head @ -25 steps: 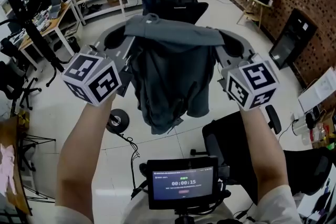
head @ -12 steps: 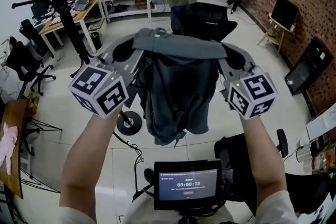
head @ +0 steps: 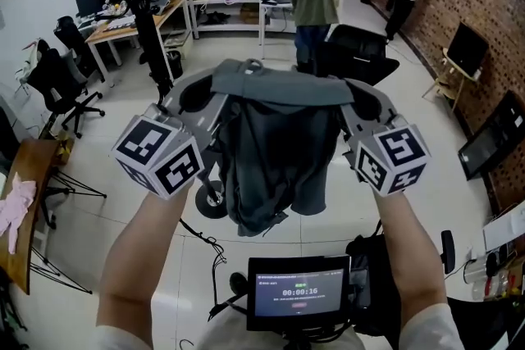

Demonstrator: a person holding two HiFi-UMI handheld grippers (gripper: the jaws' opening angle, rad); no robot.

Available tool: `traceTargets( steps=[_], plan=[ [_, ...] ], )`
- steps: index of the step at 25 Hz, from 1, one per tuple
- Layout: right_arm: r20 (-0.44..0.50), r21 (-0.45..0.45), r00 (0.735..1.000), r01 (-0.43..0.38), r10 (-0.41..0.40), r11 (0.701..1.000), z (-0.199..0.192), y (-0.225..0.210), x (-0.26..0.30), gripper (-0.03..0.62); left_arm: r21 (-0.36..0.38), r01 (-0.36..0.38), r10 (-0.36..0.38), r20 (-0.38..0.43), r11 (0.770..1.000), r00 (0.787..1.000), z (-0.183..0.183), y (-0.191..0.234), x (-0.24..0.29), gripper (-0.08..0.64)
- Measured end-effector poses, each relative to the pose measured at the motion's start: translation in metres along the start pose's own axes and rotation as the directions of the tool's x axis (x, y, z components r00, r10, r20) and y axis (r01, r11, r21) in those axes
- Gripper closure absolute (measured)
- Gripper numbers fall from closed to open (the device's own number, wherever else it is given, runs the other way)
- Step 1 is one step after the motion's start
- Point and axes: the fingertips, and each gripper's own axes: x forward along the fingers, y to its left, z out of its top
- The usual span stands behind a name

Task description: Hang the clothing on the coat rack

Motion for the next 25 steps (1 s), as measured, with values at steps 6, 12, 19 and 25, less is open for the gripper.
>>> traceTargets(
  steps=[6,12,19,25],
  plan=[
    [0.025,0.005,0.999,-0.039,0.039,0.999,0.014,0.027,0.039,0.56,0.018,-0.039,0.039,0.002,0.999,0.999,0.013,0.039,-0.021,0.541],
    [0.059,0.035,0.996,-0.066,0.064,0.997,0.023,0.052,0.079,0.56,0.064,-0.068,0.068,-0.006,0.996,0.998,0.026,0.075,-0.039,0.541],
    [0.082,0.054,0.994,-0.072,0.067,0.996,0.039,0.076,0.113,0.56,0.076,-0.09,0.09,0.003,0.993,0.996,0.042,0.11,-0.058,0.541],
    [0.096,0.055,0.993,-0.079,0.074,0.995,0.046,0.084,0.133,0.56,0.081,-0.118,0.118,-0.002,0.99,0.993,0.045,0.13,-0.063,0.541]
  ],
)
